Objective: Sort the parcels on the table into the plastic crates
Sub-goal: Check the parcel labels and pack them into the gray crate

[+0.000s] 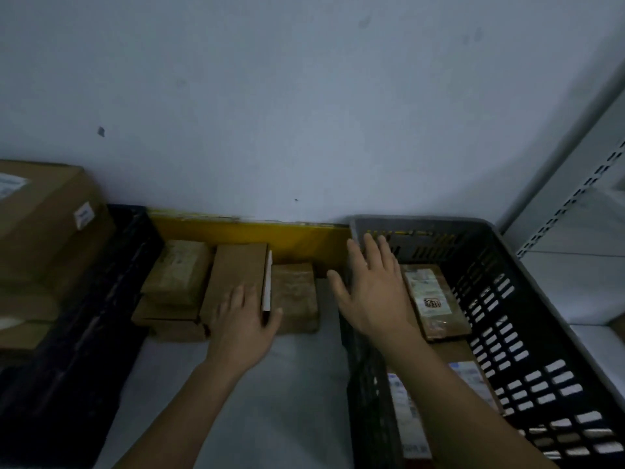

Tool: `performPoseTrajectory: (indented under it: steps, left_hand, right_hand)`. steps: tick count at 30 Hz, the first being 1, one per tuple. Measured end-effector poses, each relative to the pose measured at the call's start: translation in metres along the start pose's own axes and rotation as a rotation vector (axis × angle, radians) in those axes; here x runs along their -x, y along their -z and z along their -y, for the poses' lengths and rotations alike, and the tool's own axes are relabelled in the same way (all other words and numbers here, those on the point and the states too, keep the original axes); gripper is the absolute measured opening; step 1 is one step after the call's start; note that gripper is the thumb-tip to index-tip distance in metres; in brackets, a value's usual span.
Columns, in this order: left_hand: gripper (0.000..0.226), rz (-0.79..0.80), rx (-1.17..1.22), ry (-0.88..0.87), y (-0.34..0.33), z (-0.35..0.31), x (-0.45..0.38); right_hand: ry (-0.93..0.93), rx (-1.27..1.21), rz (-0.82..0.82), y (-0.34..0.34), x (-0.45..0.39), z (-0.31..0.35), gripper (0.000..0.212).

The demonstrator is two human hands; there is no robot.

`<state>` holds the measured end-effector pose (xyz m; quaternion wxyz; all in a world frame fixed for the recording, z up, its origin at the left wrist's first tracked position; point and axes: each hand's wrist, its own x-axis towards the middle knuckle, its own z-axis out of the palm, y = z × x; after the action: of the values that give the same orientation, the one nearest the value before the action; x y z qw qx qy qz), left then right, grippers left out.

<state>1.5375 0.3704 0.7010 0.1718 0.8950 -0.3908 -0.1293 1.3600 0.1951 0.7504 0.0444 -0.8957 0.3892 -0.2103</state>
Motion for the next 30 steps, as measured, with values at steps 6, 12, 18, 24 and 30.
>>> performPoseTrajectory:
  steps: [6, 12, 18, 24, 30]
  left_hand:
    - [0.09, 0.06, -0.116, -0.075, 0.016, 0.086, -0.013]
    - [0.084, 0.179, -0.131, -0.15, 0.013, 0.127, -0.016]
    - [0.085, 0.302, -0.115, -0.196, -0.006, 0.129, -0.031]
    - [0.083, 0.37, -0.096, -0.134, -0.017, 0.134, -0.039]
    - [0.071, 0.352, -0.009, -0.147, -0.021, 0.146, -0.043]
  right_hand:
    - [-0.05, 0.077, 0.271, -0.054, 0.029, 0.095, 0.092]
    - [-0.174, 0.078, 0.496, -0.117, 0.067, 0.137, 0.082]
    - [-0.222, 0.065, 0.607, -0.144, 0.053, 0.146, 0.085]
    - [-0.235, -0.098, 0.612, -0.176, 0.036, 0.15, 0.08]
    - [-0.504, -0.489, 0.363, -0.188, 0.032, 0.151, 0.027]
